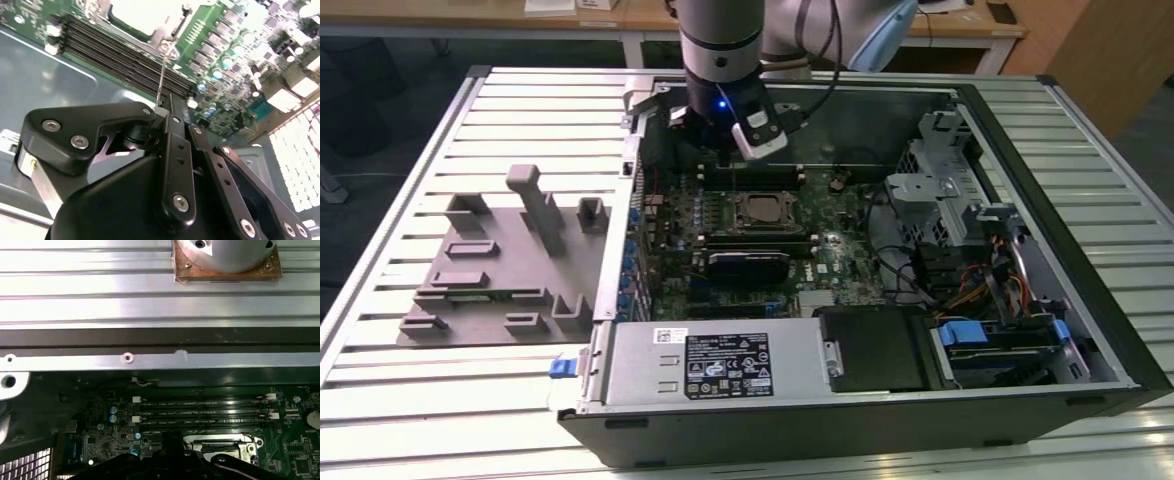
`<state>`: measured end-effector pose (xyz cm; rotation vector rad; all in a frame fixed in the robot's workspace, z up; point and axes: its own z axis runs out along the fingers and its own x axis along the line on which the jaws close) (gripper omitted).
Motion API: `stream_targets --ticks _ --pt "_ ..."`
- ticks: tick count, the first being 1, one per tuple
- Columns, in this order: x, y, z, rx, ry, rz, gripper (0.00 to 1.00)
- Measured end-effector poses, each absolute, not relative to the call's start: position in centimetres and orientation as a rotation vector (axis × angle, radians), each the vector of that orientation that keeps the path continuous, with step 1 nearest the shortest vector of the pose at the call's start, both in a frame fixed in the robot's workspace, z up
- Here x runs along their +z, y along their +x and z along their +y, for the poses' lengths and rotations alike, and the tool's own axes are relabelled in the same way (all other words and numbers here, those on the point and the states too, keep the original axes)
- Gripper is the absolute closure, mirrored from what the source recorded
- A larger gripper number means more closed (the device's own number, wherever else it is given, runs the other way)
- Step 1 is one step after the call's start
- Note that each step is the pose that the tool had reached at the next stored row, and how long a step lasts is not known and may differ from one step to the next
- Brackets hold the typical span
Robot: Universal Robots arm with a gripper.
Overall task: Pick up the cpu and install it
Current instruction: 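Install the first cpu locking lever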
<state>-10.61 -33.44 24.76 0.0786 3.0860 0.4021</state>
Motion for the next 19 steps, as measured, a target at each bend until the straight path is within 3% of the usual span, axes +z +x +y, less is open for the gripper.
stream_targets --ticks 19 --pt "24.6 -8.5 -33.5 0.389 0.089 3.058 0.89"
